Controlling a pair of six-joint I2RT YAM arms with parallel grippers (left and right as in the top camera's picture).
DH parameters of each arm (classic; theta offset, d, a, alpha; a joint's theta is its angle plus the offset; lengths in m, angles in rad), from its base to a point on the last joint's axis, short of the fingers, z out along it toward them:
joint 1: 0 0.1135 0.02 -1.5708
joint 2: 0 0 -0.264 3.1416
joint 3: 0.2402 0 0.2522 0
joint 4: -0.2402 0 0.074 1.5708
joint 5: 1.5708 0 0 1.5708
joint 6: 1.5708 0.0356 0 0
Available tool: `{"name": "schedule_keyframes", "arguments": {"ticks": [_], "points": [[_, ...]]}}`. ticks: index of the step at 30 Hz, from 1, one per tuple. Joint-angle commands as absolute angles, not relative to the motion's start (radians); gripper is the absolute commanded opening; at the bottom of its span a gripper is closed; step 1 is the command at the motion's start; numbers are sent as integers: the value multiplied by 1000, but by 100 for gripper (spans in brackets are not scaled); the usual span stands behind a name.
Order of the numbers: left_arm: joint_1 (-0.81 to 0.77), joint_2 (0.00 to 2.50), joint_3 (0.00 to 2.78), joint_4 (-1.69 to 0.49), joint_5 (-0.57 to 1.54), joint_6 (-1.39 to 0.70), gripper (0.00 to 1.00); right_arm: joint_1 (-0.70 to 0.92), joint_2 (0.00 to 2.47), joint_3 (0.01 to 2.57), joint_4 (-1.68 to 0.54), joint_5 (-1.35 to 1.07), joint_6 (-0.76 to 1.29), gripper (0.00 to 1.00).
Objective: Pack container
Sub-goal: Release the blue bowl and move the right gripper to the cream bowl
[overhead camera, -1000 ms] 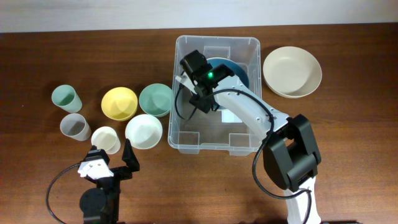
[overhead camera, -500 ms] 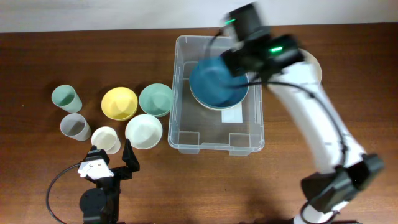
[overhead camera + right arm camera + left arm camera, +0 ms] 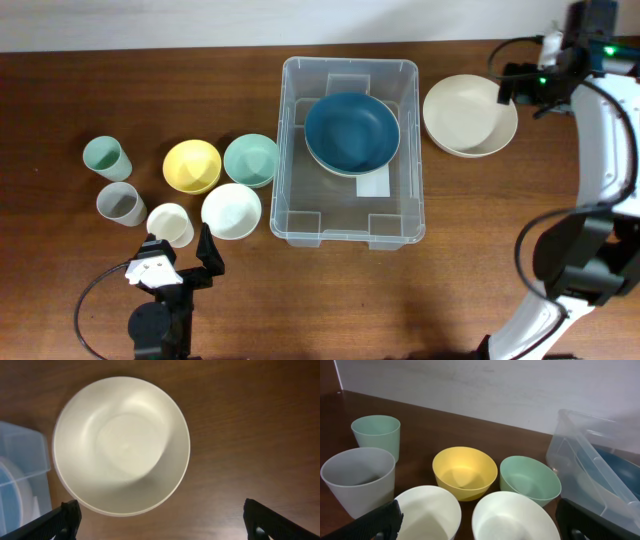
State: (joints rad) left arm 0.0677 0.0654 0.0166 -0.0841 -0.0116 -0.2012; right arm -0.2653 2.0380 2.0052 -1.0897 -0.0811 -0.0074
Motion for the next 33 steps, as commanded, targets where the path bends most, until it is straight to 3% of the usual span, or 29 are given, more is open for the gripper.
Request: {"name": "schedule_keyframes", "arguments": {"ticks": [1,10,29,31,33], "points": [[66,58,10,-83,-15,-185,100,-327,2133,1997,-1055,-285,55,99],[65,58,10,-83,-15,-185,100,-331,2315,1997,-961,-282,78,99],[65,58,10,-83,-15,-185,100,-327,2460,1997,-825,-289,162,100],[65,58,10,-83,-15,-185,100,-327,2460,1997,-822,-289,174,84],[65,58,10,-83,-15,-185,100,-329,2460,1997,-825,-289,174,59]]}}
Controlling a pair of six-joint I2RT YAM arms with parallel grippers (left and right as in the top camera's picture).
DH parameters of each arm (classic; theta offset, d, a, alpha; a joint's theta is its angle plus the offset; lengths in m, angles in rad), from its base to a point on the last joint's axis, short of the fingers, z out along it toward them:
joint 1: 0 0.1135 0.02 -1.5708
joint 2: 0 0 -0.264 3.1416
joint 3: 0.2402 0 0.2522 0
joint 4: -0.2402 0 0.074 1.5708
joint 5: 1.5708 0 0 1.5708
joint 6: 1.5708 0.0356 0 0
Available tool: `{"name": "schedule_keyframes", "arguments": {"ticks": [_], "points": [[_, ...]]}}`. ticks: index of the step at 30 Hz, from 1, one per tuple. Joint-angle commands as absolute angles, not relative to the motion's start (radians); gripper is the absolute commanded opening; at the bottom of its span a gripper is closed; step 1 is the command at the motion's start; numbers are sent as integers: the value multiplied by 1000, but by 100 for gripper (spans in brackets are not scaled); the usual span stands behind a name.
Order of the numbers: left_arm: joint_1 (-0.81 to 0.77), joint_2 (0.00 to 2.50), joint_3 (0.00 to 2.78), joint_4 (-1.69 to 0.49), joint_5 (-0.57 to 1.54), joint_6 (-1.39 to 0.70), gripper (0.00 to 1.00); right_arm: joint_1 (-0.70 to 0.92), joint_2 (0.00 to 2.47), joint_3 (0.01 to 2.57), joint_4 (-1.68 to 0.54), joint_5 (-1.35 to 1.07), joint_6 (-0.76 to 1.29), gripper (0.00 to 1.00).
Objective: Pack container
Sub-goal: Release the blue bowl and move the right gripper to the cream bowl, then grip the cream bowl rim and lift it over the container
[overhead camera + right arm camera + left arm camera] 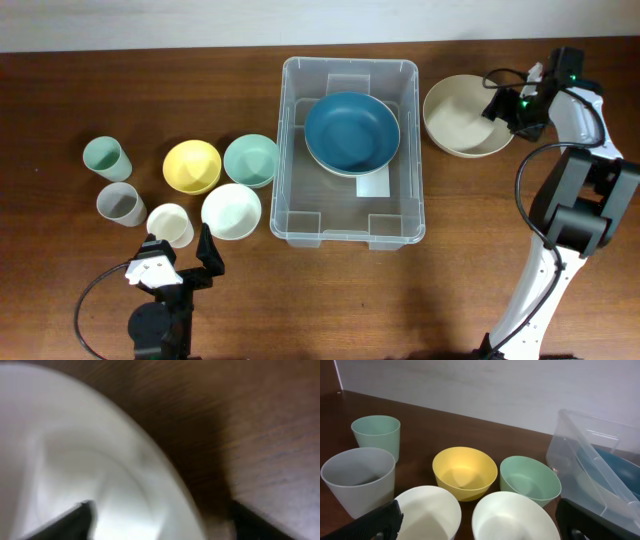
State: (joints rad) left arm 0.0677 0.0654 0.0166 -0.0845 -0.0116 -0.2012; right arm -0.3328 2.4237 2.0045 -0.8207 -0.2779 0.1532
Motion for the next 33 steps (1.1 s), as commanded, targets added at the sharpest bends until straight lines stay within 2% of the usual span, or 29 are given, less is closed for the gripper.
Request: {"name": "schedule_keyframes", "arguments": {"ticks": [1,3,4,12,22,26,33], "points": [[65,58,10,-83,-15,-185,100,-329,2460,1997,-826,-289,174,42],[65,58,10,-83,-15,-185,100,-329,2460,1997,-831,-289,174,22],[65,58,10,-83,-15,-185,100,-330,2460,1997,-838,-289,174,4],[65,58,10,-83,-15,-185,100,-375,2422,1997,-887,-289,163,4],[65,58,10,-83,-15,-185,100,-411,2082,1997,-933,-299,42,4],[65,58,10,-83,-15,-185,100,-377,1875,1997,-958,-333,14,4],[65,58,10,-83,-15,-185,100,-214,1742,1997,-987,-388,3,4]]}}
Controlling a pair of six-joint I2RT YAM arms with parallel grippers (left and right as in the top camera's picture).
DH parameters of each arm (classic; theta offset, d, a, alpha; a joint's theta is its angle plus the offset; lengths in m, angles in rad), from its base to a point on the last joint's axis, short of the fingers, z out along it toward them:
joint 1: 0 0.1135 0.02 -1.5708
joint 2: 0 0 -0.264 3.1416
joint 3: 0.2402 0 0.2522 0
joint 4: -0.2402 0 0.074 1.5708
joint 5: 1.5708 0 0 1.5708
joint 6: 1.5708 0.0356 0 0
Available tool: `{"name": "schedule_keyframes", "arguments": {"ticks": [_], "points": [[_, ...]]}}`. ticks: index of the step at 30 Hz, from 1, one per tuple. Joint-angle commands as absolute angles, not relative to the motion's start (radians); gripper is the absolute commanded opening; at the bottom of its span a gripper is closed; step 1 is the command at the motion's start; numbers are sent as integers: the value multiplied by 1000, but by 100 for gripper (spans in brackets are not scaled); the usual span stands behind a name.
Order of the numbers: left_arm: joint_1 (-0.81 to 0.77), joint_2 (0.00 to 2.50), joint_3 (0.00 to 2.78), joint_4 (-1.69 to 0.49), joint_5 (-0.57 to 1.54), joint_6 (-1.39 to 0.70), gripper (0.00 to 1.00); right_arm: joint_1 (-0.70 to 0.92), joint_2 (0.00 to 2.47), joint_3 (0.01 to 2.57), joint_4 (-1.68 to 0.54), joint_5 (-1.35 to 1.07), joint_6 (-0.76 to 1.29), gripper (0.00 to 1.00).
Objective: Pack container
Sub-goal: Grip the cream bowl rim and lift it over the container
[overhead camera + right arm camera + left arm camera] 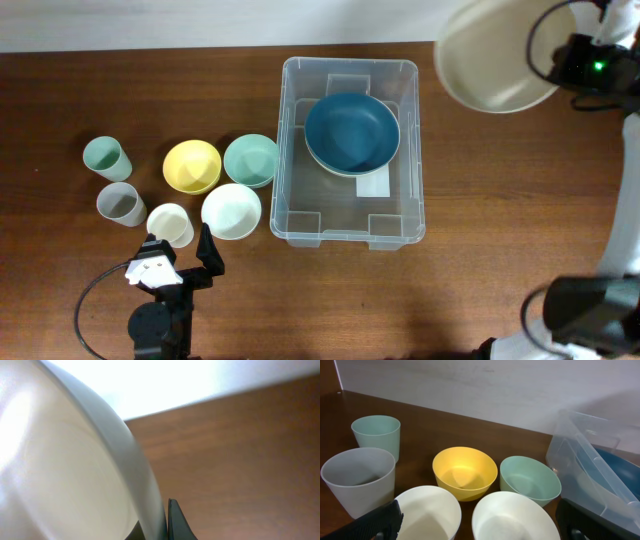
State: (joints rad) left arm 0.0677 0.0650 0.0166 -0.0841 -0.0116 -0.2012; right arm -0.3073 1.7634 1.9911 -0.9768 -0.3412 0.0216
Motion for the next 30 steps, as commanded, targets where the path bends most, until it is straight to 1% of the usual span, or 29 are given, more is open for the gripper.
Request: {"name": "schedule_keyframes", "arguments": {"ticks": [1,5,8,14,20,30], "points": [[66,58,10,-83,-15,-185,100,-191,1742,1997,-989,-385,3,4],[65,58,10,-83,-15,-185,100,-58,1767,1997,-1000,-354,3,4],[65,58,10,-83,-15,-185,100,68,1818,1997,-986,-281,4,4],[65,58,10,-83,-15,-185,100,204,1910,1997,-949,-204,4,4],[65,58,10,-83,-15,-185,100,262,1989,1997,-936,-140,4,4],[65,58,10,-83,-15,-185,100,256,2083,1997,-920,-118,11,4]]}}
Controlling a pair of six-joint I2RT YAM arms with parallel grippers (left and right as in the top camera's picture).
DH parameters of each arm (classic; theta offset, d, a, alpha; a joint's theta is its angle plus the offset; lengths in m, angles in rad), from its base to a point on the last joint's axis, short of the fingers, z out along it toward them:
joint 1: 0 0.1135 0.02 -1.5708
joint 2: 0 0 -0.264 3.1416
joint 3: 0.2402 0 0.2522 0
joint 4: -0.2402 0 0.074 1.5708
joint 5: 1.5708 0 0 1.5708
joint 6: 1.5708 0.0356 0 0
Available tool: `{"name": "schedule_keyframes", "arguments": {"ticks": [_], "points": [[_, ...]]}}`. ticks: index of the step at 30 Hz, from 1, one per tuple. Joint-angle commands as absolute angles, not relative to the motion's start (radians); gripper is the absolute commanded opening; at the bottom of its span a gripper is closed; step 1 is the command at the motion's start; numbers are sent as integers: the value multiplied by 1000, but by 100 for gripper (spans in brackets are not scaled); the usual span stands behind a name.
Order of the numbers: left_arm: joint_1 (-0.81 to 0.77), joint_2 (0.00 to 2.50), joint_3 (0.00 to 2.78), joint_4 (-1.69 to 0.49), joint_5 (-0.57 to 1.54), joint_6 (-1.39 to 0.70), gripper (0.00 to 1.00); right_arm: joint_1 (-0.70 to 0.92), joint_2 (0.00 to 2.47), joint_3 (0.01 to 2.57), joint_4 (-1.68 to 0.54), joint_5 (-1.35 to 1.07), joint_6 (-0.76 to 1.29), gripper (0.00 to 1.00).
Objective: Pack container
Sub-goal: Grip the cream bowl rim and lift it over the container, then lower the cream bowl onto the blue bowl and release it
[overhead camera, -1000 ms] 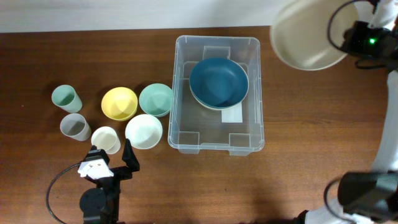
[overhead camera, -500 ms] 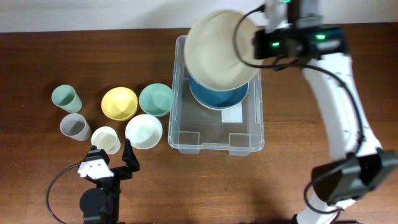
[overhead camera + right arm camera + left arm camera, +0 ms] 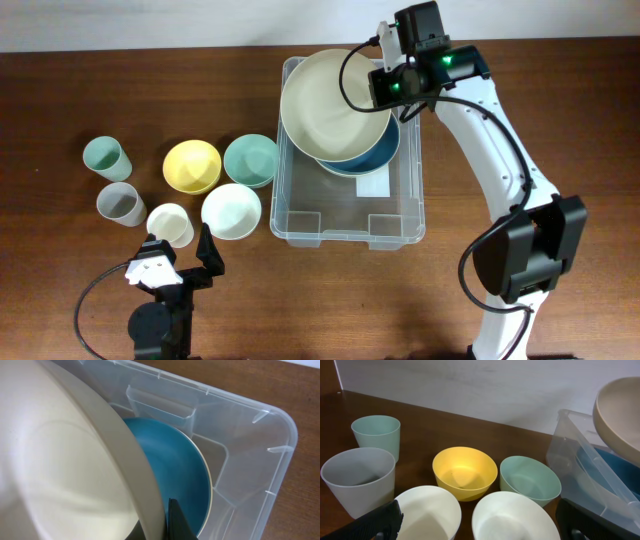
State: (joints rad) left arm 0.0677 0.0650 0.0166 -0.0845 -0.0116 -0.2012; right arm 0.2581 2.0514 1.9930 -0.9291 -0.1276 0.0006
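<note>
A clear plastic container (image 3: 405,215) stands mid-table with a dark blue bowl (image 3: 375,160) inside. My right gripper (image 3: 392,88) is shut on the rim of a large cream bowl (image 3: 325,95), held tilted above the blue bowl. In the right wrist view the cream bowl (image 3: 65,460) fills the left, its rim pinched by a finger (image 3: 175,520), with the blue bowl (image 3: 175,470) and container (image 3: 260,450) below. My left gripper (image 3: 477,522) rests open near the front left, facing the small dishes.
Left of the container stand a yellow bowl (image 3: 191,165), a mint bowl (image 3: 250,158), a white bowl (image 3: 231,210), a mint cup (image 3: 103,156), a grey cup (image 3: 120,203) and a white cup (image 3: 170,223). The table's right side is bare wood.
My right gripper has carried the cream bowl from high over the table's back right to over the container, above the blue bowl. The left arm has not moved.
The cream bowl sat on the table right of the container with my right gripper open above it. Then the gripper was down at the bowl's rim. Then it held the bowl raised at the back right, and now over the container.
</note>
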Motion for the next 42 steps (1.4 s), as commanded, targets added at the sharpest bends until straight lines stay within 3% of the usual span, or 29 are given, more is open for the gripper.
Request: {"name": "schedule_keyframes", "arguments": {"ticks": [1,26,27,29,30,39,42], "points": [[65,58,10,-83,-15,-185,100,256,2088,1997,-920,-118,12,4],[65,58,10,-83,-15,-185,100,223,2149,1997,-927,-78,12,4],[65,58,10,-83,-15,-185,100,223,2149,1997,-928,-78,12,12],[66,58,10,-83,-15,-185,100,223,2149,1997,-930,-78,12,54],[65,58,10,-83,-15,-185,100,223,2149,1997,-931,-78,12,62],[66,58,10,-83,-15,-185,100,223,2111,2014,-912,-77,11,68],[66,58,10,-83,-15,-185,100,206,2058,2044,-920,-59,40,75]]}}
